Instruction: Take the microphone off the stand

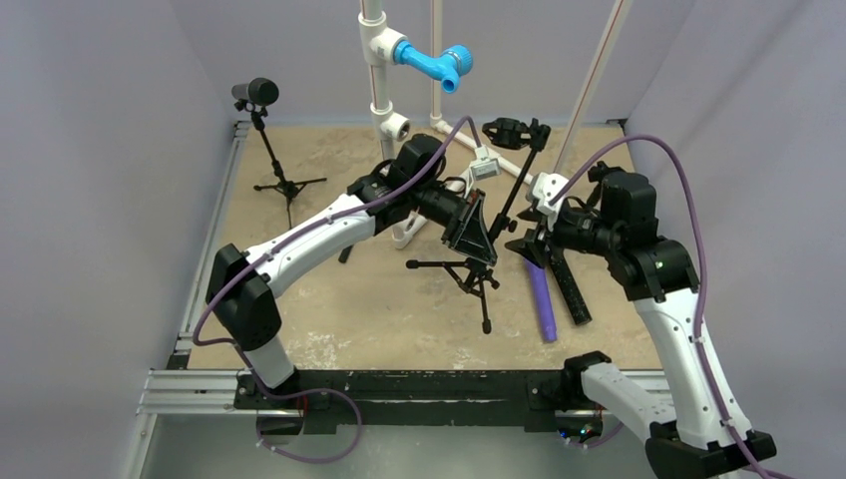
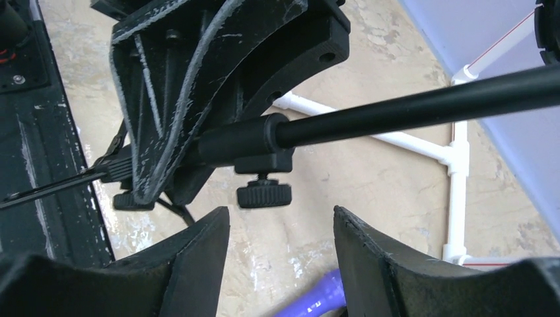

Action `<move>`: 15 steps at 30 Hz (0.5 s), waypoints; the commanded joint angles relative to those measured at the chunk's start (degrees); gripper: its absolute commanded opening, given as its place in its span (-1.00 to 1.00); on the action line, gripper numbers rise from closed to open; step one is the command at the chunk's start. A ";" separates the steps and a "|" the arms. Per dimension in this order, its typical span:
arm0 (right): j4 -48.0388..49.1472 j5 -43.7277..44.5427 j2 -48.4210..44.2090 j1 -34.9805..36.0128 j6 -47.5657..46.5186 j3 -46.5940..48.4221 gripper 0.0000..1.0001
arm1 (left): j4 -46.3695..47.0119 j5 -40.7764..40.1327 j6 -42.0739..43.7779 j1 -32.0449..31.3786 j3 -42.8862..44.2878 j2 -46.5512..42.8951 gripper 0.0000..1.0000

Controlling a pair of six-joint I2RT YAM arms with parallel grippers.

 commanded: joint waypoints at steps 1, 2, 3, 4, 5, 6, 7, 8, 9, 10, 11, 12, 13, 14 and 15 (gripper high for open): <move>-3.27 -0.84 -3.40 0.11 2.46 1.04 0.15 | 0.57 1.19 4.16 0.02 2.57 -4.39 -1.00; -3.95 -1.79 -3.97 -0.02 3.05 1.28 0.16 | 0.20 0.93 4.57 -0.02 2.57 -4.54 -1.00; -4.36 -3.27 -4.48 -0.46 4.08 1.42 0.17 | -0.12 0.70 5.01 0.05 2.57 -4.68 -1.00; -3.77 -5.78 -4.88 -1.01 6.14 1.25 0.18 | -0.47 0.47 5.46 0.13 2.53 -4.96 -1.00; -2.48 -7.57 -5.25 -1.73 9.34 0.95 0.19 | -0.93 0.37 6.14 0.08 2.57 -5.23 -1.00; -1.45 -8.99 -5.42 -2.26 11.73 0.66 0.19 | -1.70 0.36 7.31 0.11 2.53 -5.56 -1.00; -0.52 -10.38 -5.40 -2.83 13.94 0.52 0.19 | -2.67 0.29 8.78 0.14 2.44 -5.96 -1.00; 0.87 -11.79 -5.13 -3.46 17.25 0.47 0.19 | -4.11 0.22 11.23 0.14 2.20 -6.54 -1.00; 1.89 -13.70 -4.59 -4.08 19.66 0.34 0.20 | -4.76 0.00 12.86 0.11 1.96 -7.10 -1.00; 2.83 -15.85 -3.85 -4.77 22.02 0.31 0.20 | -5.83 -0.27 13.90 0.07 1.63 -7.57 -1.00; 4.19 -18.58 -3.26 -5.40 24.80 0.20 0.20 | -6.56 -0.46 14.97 0.13 1.28 -8.16 -1.00; 5.78 -21.22 -2.65 -6.06 27.39 -0.12 0.20 | -6.84 -0.59 15.67 0.13 0.87 -8.61 -1.00; 8.12 -23.49 -2.11 -6.55 30.58 -0.68 0.21 | -6.92 -0.68 16.04 0.12 0.32 -9.09 -1.00; 10.75 -25.66 -1.70 -6.98 33.87 -1.39 0.21 | -6.95 -0.70 16.40 0.10 -0.10 -9.50 -1.00; 12.88 -27.35 -1.22 -7.21 37.02 -2.02 0.21 | -7.06 -0.70 16.67 0.11 -0.45 -9.92 -1.00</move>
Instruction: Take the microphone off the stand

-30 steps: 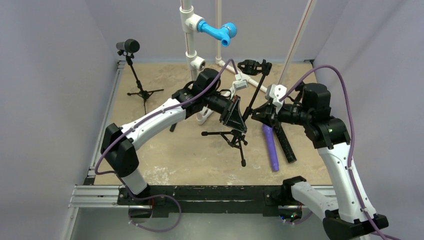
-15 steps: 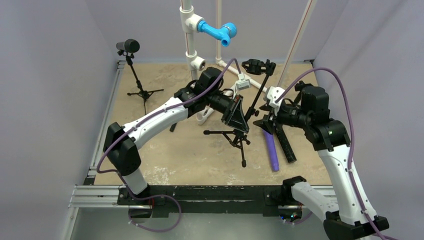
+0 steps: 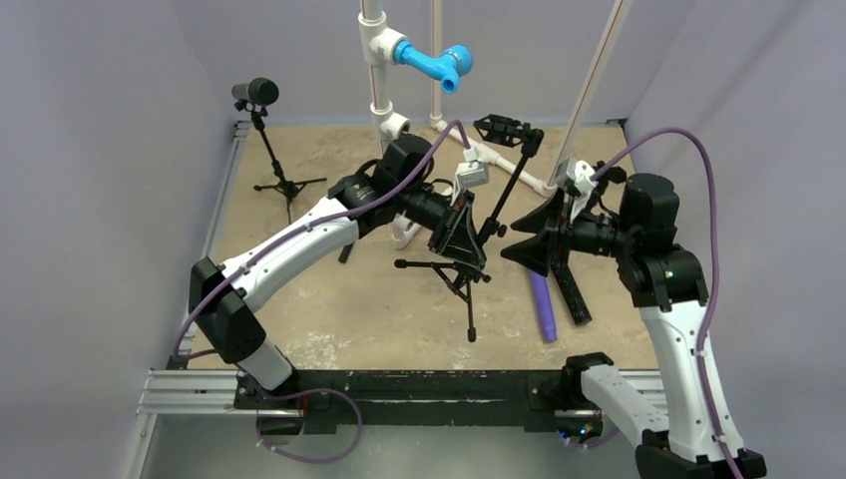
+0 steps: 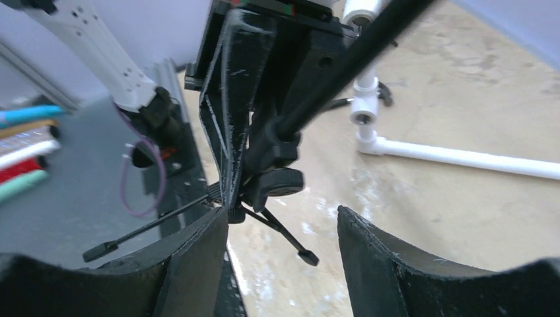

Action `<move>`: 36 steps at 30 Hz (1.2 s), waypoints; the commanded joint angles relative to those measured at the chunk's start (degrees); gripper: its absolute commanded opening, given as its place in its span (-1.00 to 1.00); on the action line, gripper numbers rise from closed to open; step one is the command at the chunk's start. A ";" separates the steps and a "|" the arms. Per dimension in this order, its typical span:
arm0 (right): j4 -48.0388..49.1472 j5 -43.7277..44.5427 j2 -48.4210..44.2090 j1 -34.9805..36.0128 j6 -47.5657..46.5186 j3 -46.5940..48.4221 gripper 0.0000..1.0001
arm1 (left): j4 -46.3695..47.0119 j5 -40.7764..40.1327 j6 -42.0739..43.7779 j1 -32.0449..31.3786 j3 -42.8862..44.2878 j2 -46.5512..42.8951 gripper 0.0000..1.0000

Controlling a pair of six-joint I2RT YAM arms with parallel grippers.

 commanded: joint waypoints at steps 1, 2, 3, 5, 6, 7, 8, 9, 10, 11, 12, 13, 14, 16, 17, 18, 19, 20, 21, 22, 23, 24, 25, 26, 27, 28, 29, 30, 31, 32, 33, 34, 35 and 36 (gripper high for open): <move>12.22 -13.25 2.54 -1.59 17.80 -2.34 0.22 | 0.85 1.27 5.43 0.12 -0.21 -5.25 -1.00; 13.97 -14.47 3.00 -1.75 19.66 -2.93 0.22 | 0.76 1.27 5.60 0.14 -0.36 -5.33 -1.00; 15.62 -15.52 3.42 -1.92 21.26 -3.45 0.22 | 0.71 1.27 5.76 0.13 -0.47 -5.47 -1.00; 18.07 -16.95 4.24 -1.98 23.72 -4.22 0.22 | 0.60 1.26 5.92 0.09 -0.55 -5.54 -1.00; 19.15 -17.15 4.53 -2.00 25.00 -4.44 0.21 | 0.63 1.27 5.86 0.13 -0.62 -5.54 -1.00; 20.46 -17.80 4.76 -1.97 26.31 -4.69 0.21 | 0.66 1.27 5.92 0.12 -0.60 -5.35 -1.00; 21.98 -18.52 4.92 -1.97 28.00 -5.05 0.20 | 0.75 1.24 5.80 0.14 -0.60 -5.30 -1.00; 23.66 -19.19 4.99 -1.98 29.11 -5.31 0.20 | 0.80 1.27 5.61 0.14 -0.63 -5.14 -1.00; 24.07 -19.51 5.01 -2.01 29.53 -5.41 0.19 | 0.86 1.27 5.52 0.12 -0.56 -5.03 -1.00; 24.16 -19.81 4.98 -1.99 29.51 -5.44 0.19 | 0.90 1.27 5.36 0.04 -0.64 -4.84 -1.00; 24.18 -19.96 4.93 -1.98 29.48 -5.53 0.18 | 1.03 1.31 5.25 0.05 -0.64 -4.77 -1.00; 24.25 -19.99 4.85 -1.98 29.46 -5.64 0.17 | 1.10 1.27 5.22 0.01 -0.65 -4.69 -1.00; 24.43 -19.92 4.81 -1.99 29.62 -5.81 0.15 | 1.16 1.27 5.22 -0.03 -0.63 -4.66 -1.00; 25.06 -19.95 4.80 -1.97 30.09 -6.15 0.12 | 1.26 1.35 5.14 -0.02 -0.55 -4.58 -1.00; 25.43 -20.05 4.87 -2.00 30.46 -6.26 0.10 | 1.26 1.33 5.14 0.01 -0.58 -4.51 -1.00; 25.74 -20.08 4.89 -1.98 30.65 -6.27 0.07 | 1.26 1.31 5.01 0.01 -0.63 -4.49 -1.00; 25.97 -20.06 4.96 -1.97 30.68 -6.33 0.03 | 1.26 1.35 5.03 0.04 -0.71 -4.47 -1.00; 26.14 -20.08 5.16 -2.01 30.74 -6.36 -0.02 | 1.28 1.31 5.04 -0.01 -0.77 -4.35 -1.00; 26.29 -20.16 5.34 -2.05 30.77 -6.32 -0.09 | 1.26 1.27 5.05 0.05 -0.81 -4.39 -1.00; 26.49 -20.12 5.53 -1.98 30.80 -6.36 -0.17 | 1.35 1.31 5.00 0.03 -0.81 -4.35 -1.00; 26.65 -20.12 5.63 -1.97 30.67 -6.48 -0.24 | 1.47 1.34 4.88 0.05 -0.81 -4.31 -1.00; 26.76 -20.16 5.68 -1.96 30.16 -6.53 -0.31 | 1.65 1.35 4.68 0.05 -0.75 -4.19 -1.00; 26.66 -19.89 5.68 -1.99 29.21 -6.62 -0.36 | 1.88 1.42 4.43 -0.02 -0.65 -4.02 -1.00; 26.72 -19.31 5.58 -1.98 28.49 -6.77 -0.41 | 2.06 1.51 4.17 -0.03 -0.46 -3.75 -1.00; 27.03 -18.92 5.59 -1.93 28.20 -6.94 -0.46 | 2.24 1.60 3.84 -0.09 -0.23 -3.49 -1.00; 27.31 -18.86 5.78 -1.88 28.21 -6.97 -0.50 | 2.32 1.69 3.61 -0.12 -0.05 -3.21 -1.00; 27.38 -18.85 6.03 -1.89 28.20 -6.91 -0.55 | 2.36 1.70 3.44 -0.20 0.12 -2.95 -1.00; 27.43 -18.78 6.23 -1.89 28.03 -6.82 -0.60 | 2.40 1.71 3.38 -0.31 0.10 -2.74 -1.00; 27.41 -18.66 6.35 -1.88 27.80 -6.74 -0.66 | 2.40 1.71 3.31 -0.31 0.08 -2.60 -1.00; 27.15 -18.27 6.38 -1.80 27.25 -6.65 -0.74 | 2.40 1.71 3.25 -0.38 0.07 -2.51 -1.00; 26.27 -17.54 6.23 -1.60 26.08 -6.44 -0.82 | 2.52 1.75 3.14 -0.38 0.00 -2.50 -1.00; 24.15 -16.59 6.02 -1.44 22.25 -5.62 -0.87 | 2.76 1.79 2.81 -0.39 -0.02 -2.39 -1.00; 20.90 -14.90 5.65 -1.11 17.81 -4.79 -0.90 | 3.20 1.91 2.23 -0.39 -0.11 -2.38 -1.00; 17.13 -12.41 5.22 -0.56 11.09 -3.72 -0.93 | 3.80 2.12 1.44 -0.40 -0.17 -2.33 -1.00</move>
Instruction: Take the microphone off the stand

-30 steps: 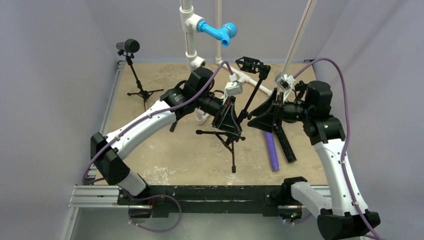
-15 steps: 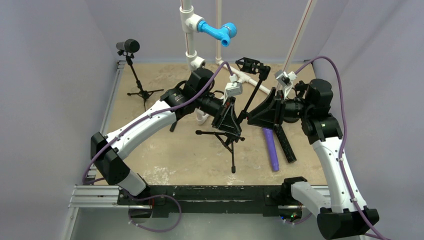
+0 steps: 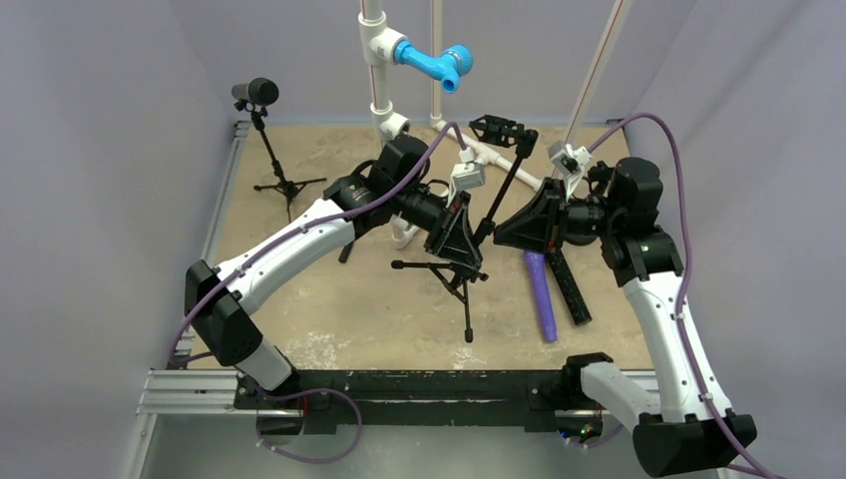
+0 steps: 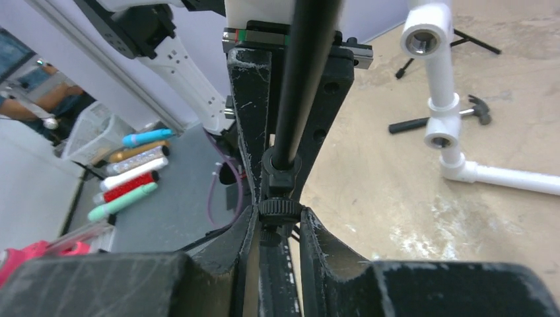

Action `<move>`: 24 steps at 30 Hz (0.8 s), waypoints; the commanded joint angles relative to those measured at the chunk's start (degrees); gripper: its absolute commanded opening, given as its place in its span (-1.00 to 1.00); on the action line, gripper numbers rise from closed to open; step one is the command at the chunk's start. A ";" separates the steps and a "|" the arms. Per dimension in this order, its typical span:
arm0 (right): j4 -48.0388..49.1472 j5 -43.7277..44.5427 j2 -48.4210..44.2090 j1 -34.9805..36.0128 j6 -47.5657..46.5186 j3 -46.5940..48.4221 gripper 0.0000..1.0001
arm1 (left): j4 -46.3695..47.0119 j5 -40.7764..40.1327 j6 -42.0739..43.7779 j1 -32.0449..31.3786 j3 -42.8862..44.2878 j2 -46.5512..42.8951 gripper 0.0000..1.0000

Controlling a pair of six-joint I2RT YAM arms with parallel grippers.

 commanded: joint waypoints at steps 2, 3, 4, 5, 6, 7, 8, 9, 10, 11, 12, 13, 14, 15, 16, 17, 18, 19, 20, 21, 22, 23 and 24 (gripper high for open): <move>-14.17 11.99 -1.97 2.77 -26.29 4.79 -0.96 | 8.09 3.51 -5.67 -0.70 0.36 0.07 -1.00; -16.70 14.93 -2.58 3.44 -31.26 5.01 -0.97 | 10.14 4.20 -7.97 -0.67 -0.02 0.28 -1.00; -19.38 17.80 -2.89 3.64 -35.55 5.30 -0.97 | 12.26 4.95 -10.43 -0.67 -0.34 0.57 -1.00; -21.45 19.53 -2.75 3.64 -39.35 5.84 -0.98 | 14.06 5.61 -12.35 -0.68 -0.40 0.82 -1.00; -23.01 20.95 -2.69 3.63 -42.73 6.15 -0.98 | 16.24 6.16 -14.36 -0.71 -0.28 1.19 -1.00; -23.98 22.33 -2.68 3.70 -45.45 6.23 -0.98 | 17.60 6.72 -15.89 -0.69 -0.04 1.67 -1.00; -24.76 23.58 -2.56 3.77 -47.69 6.38 -0.97 | 18.49 6.97 -17.06 -0.71 0.15 1.96 -1.00; -25.54 24.92 -2.39 3.88 -49.61 6.67 -0.97 | 19.35 7.18 -18.04 -0.74 0.39 2.35 -1.00; -26.15 26.17 -2.15 4.01 -51.22 6.98 -0.95 | 19.94 7.36 -18.80 -0.72 0.70 2.63 -1.00; -26.51 27.50 -2.03 4.20 -52.55 7.17 -0.92 | 20.23 7.46 -19.19 -0.69 1.03 3.00 -1.00; -26.78 28.75 -1.92 4.56 -53.49 7.29 -0.87 | 20.30 7.52 -19.47 -0.69 1.37 3.36 -1.00; -27.00 29.79 -1.83 4.84 -54.30 7.47 -0.80 | 20.36 7.57 -19.64 -0.67 1.72 3.71 -1.00; -26.98 30.97 -1.81 5.09 -54.71 7.54 -0.73 | 20.41 7.57 -19.77 -0.67 2.04 4.09 -1.00; -26.93 31.82 -1.73 5.32 -54.81 7.49 -0.60 | 20.39 7.57 -19.74 -0.67 2.24 4.34 -1.00; -26.87 32.27 -1.76 5.48 -54.79 7.25 -0.49 | 20.41 7.54 -19.68 -0.72 2.38 4.59 -1.00; -26.79 32.54 -1.84 5.65 -54.52 7.04 -0.39 | 20.29 7.44 -19.63 -0.72 2.57 4.76 -1.00; -26.57 32.78 -1.95 5.73 -54.11 6.66 -0.27 | 20.06 7.46 -19.42 -0.68 2.65 4.99 -1.00; -26.24 32.78 -2.10 5.84 -53.63 6.30 -0.18 | 19.71 7.32 -19.17 -0.67 2.82 5.22 -1.00; -25.93 32.69 -2.33 5.94 -53.04 5.85 -0.10 | 19.47 7.19 -18.84 -0.68 2.92 5.36 -1.00; -25.37 32.62 -2.52 5.97 -52.08 5.27 -0.04 | 19.08 7.09 -18.49 -0.69 3.06 5.46 -1.00; -25.09 32.32 -2.78 5.93 -51.39 4.81 0.01 | 18.64 7.03 -18.03 -0.72 3.15 5.63 -1.00; -24.95 31.89 -2.89 6.00 -50.91 4.32 0.05 | 18.08 6.78 -17.46 -0.67 3.20 5.65 -1.00; -24.78 31.55 -3.17 6.00 -50.13 3.95 0.08 | 17.46 6.53 -16.84 -0.67 3.28 5.61 -1.00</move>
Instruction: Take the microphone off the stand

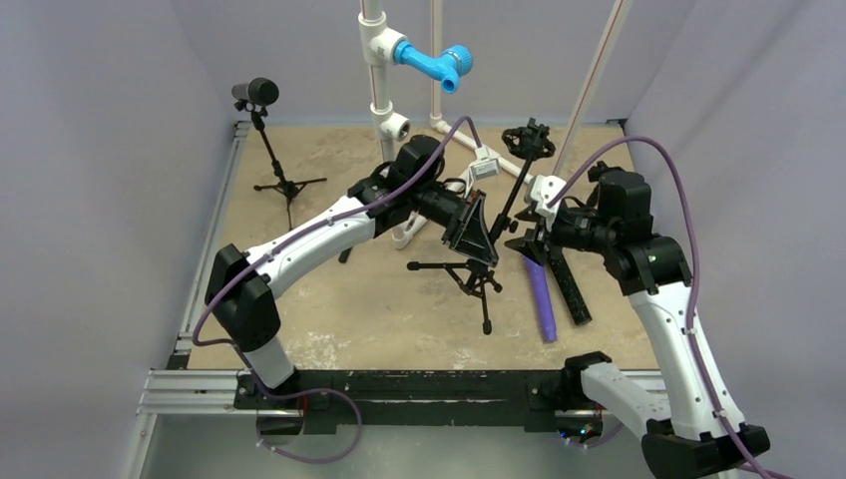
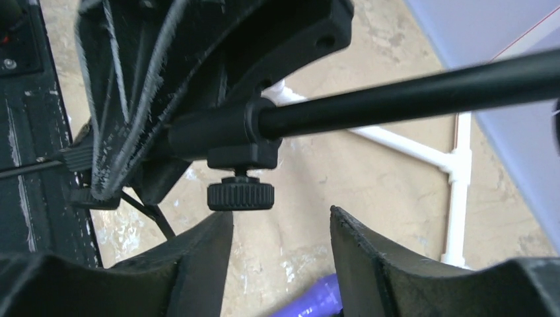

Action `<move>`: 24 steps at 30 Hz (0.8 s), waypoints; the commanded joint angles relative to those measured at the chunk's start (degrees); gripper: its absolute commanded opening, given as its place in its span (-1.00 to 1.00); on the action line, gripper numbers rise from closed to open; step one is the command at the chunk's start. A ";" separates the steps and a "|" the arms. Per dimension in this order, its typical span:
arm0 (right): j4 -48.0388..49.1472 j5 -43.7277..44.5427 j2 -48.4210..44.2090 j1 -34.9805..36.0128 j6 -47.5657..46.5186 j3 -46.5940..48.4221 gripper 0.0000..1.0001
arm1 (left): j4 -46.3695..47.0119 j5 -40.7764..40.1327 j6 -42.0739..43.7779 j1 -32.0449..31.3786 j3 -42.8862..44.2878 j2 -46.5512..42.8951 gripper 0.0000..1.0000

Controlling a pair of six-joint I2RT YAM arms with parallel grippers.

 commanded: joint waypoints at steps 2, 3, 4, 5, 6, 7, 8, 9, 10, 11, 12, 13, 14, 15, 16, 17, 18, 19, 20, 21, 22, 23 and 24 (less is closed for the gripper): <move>0.15 0.12 -1.48 0.38 2.70 -1.57 0.12 | 2.49 2.32 2.99 -0.30 3.77 -1.25 -1.00; -0.44 -0.12 -1.88 0.37 3.15 -1.36 0.14 | 1.46 2.05 4.06 -0.28 3.81 -1.40 -1.00; -1.13 -0.30 -2.33 0.32 3.62 -1.12 0.16 | 0.39 1.72 5.28 -0.34 3.86 -1.65 -1.00; -2.04 -0.21 -2.83 0.29 4.09 -0.49 0.18 | -0.94 1.30 6.55 -0.28 3.90 -2.01 -1.00; -2.65 -0.09 -3.43 0.30 4.79 0.16 0.19 | -2.27 0.80 8.00 -0.30 3.90 -2.27 -1.00; -3.05 -0.35 -4.12 0.32 6.51 0.92 0.20 | -3.60 0.23 9.36 -0.28 3.90 -2.58 -1.00; -3.07 -0.44 -4.71 0.30 8.31 1.69 0.21 | -4.97 -0.32 10.90 -0.26 3.90 -2.89 -1.00; -3.48 0.35 -5.31 0.32 9.42 3.03 0.22 | -6.32 -0.91 12.50 -0.20 3.97 -3.16 -1.00; -3.80 1.03 -5.82 0.31 10.87 4.36 0.22 | -7.87 -1.46 13.99 -0.13 3.99 -3.43 -1.00; -4.01 1.83 -6.08 0.09 12.11 6.11 0.23 | -9.29 -1.87 15.54 -0.06 4.03 -3.74 -1.00; -4.13 2.69 -6.30 -0.45 12.94 7.90 0.23 | -10.74 -2.28 16.99 0.03 4.03 -4.05 -1.00; -4.19 3.74 -6.34 -0.87 13.55 9.62 0.23 | -12.09 -2.55 18.81 0.08 3.95 -4.51 -1.00; -4.22 5.40 -6.22 -1.21 13.86 11.47 0.23 | -13.14 -2.68 19.84 0.22 3.80 -4.94 -1.00; -4.09 7.27 -6.03 -1.46 13.92 12.87 0.23 | -14.50 -2.65 21.00 0.19 3.55 -5.53 -1.00; -3.82 9.38 -5.73 -1.56 13.73 14.18 0.24 | -15.45 -2.42 22.11 0.26 3.36 -6.09 -1.00; -3.36 11.76 -5.39 -1.59 13.11 15.15 0.24 | -16.19 -2.10 22.86 0.31 3.03 -6.91 -1.00; -2.64 13.90 -5.08 -1.53 12.48 15.84 0.24 | -16.65 -1.62 23.50 0.38 2.64 -7.67 -1.00; -2.28 15.91 -4.70 -1.57 11.64 16.57 0.25 | -16.99 -1.04 23.96 0.45 2.03 -8.33 -1.00; -2.06 17.35 -4.31 -1.53 10.76 17.24 0.25 | -17.37 -0.50 24.40 0.43 1.59 -9.00 -1.00; -1.90 18.30 -3.90 -1.55 9.65 17.67 0.25 | -17.65 -0.04 24.76 0.51 1.09 -9.60 -1.00; -1.73 18.90 -3.43 -1.57 8.55 18.10 0.26 | -17.80 0.59 25.08 0.55 0.60 -10.21 -1.00; -1.59 19.24 -2.99 -1.53 7.52 18.51 0.26 | -17.98 1.05 25.25 0.58 0.08 -10.76 -1.00; -1.47 19.34 -2.59 -1.53 6.61 18.96 0.26 | -18.12 1.59 25.42 0.58 -0.43 -11.15 -1.00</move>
